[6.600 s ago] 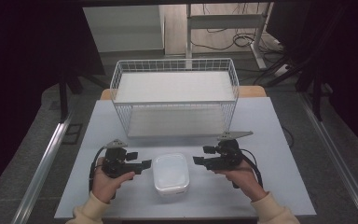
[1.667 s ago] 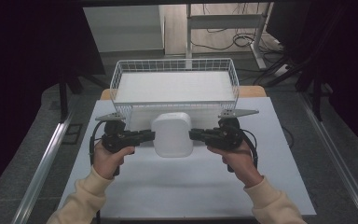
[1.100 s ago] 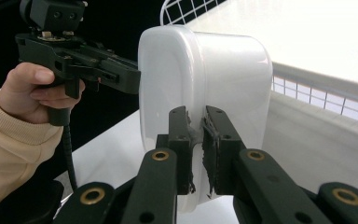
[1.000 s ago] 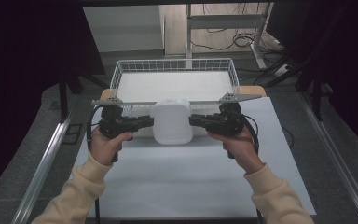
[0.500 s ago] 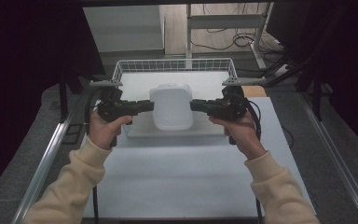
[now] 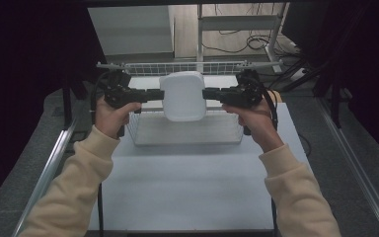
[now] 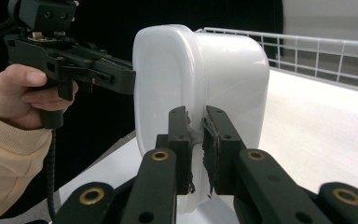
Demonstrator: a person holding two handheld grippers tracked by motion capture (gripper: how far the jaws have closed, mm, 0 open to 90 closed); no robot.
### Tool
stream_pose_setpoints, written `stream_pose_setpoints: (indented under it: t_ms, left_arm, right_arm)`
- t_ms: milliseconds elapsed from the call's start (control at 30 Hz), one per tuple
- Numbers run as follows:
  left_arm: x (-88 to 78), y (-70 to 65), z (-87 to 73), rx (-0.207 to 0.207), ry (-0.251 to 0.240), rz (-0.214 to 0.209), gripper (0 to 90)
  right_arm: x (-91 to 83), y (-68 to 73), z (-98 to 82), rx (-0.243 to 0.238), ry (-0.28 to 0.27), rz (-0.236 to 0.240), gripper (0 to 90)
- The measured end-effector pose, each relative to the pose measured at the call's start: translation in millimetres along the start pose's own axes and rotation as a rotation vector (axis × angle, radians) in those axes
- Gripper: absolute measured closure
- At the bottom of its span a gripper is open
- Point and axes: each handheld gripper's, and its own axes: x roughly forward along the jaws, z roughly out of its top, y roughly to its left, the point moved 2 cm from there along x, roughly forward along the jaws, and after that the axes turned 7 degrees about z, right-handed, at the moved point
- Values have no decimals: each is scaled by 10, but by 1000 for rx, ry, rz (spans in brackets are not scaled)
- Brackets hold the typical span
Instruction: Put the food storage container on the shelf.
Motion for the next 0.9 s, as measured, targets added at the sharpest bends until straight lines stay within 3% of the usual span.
stream_pose_setpoints:
  t_ms: [200,400,900]
  left_arm:
    - [51,73,138,-2,13,-2,783]
    - [130,177,246,-28,32,-10,783]
    - [366,356,365,-72,100,-3,781]
  right_arm:
    - [20,-85,133,9,4,-2,810]
    - [69,-219,210,56,4,12,811]
    - [180,-506,219,138,16,-3,808]
